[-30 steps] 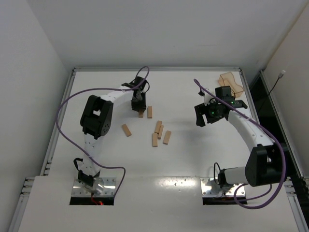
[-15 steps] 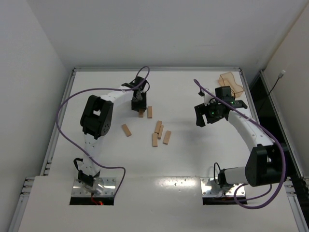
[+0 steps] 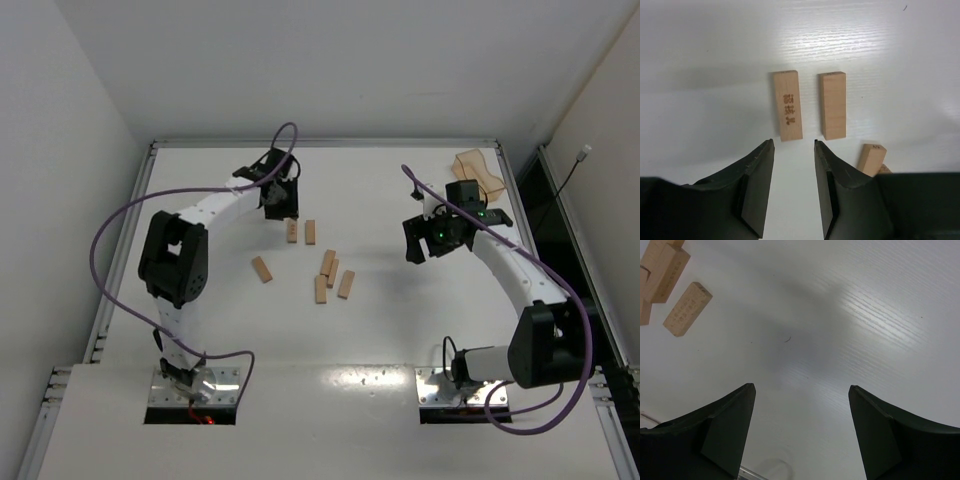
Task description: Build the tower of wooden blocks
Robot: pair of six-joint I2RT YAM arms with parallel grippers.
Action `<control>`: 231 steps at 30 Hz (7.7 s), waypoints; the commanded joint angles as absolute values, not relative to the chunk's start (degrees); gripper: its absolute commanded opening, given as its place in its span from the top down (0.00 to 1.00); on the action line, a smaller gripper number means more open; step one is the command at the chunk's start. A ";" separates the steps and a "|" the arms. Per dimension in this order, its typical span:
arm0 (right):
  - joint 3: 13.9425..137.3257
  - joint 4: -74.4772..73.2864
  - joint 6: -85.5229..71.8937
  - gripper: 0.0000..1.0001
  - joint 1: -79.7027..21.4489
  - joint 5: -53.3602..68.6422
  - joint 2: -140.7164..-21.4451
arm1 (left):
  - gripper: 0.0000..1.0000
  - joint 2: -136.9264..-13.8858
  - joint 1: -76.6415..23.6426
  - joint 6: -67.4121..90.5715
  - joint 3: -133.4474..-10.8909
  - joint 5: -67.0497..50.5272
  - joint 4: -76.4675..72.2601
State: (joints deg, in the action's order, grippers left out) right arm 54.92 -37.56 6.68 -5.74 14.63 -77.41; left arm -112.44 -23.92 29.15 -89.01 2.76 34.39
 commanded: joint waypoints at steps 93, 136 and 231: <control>52.73 -35.07 6.06 0.27 -5.45 16.17 -73.04 | 0.49 -105.48 -27.07 30.85 -80.35 17.14 32.70; 48.69 -38.67 9.49 0.29 -8.26 15.29 -68.20 | 0.43 -104.67 -45.53 33.48 -70.84 0.62 33.84; 55.72 -38.14 9.49 0.29 -7.21 14.77 -75.32 | 1.00 -103.53 -20.57 42.36 -62.49 9.67 36.48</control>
State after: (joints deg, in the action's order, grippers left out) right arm 53.10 -39.09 9.06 -7.60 14.98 -75.13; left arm -101.56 -20.91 42.06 -61.14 11.09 39.24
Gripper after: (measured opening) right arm 0.717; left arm 0.253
